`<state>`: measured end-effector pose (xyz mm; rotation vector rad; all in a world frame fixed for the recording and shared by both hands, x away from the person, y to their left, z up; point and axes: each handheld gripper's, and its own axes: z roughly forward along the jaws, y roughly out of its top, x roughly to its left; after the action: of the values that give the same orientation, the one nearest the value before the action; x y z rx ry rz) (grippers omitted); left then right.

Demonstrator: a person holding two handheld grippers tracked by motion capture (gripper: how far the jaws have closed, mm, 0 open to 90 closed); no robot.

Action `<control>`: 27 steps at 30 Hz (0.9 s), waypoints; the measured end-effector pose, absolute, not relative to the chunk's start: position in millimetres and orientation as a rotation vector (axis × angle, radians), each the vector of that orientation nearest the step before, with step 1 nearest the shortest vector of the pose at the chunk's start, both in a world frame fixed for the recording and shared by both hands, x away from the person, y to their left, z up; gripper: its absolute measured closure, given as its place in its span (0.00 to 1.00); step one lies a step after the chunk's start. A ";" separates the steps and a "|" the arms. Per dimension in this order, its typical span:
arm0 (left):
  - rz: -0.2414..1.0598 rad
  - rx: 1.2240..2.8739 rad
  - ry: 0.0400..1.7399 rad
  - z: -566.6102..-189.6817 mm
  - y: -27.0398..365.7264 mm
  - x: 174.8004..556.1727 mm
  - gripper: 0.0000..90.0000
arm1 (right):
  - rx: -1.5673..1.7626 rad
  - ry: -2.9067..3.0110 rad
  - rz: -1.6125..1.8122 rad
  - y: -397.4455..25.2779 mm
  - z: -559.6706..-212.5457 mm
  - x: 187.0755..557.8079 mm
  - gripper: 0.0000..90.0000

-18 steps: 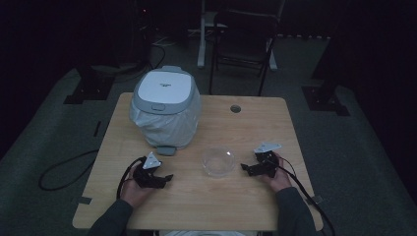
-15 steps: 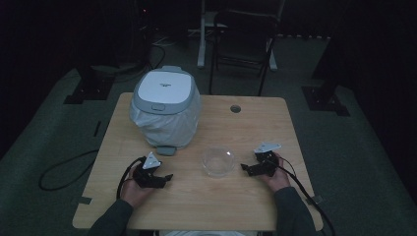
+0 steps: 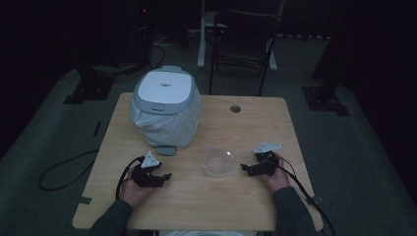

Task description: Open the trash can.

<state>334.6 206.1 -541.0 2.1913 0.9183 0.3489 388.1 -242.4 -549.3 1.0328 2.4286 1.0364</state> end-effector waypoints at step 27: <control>0.299 2.113 0.945 -518.3 214.1 334.8 0.40 | 1.052 2.417 1.032 -241.5 -549.3 386.6 0.13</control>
<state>334.8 214.1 -518.3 2.1132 0.9454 0.2989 386.6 -241.5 -549.3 1.0523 2.4168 1.0317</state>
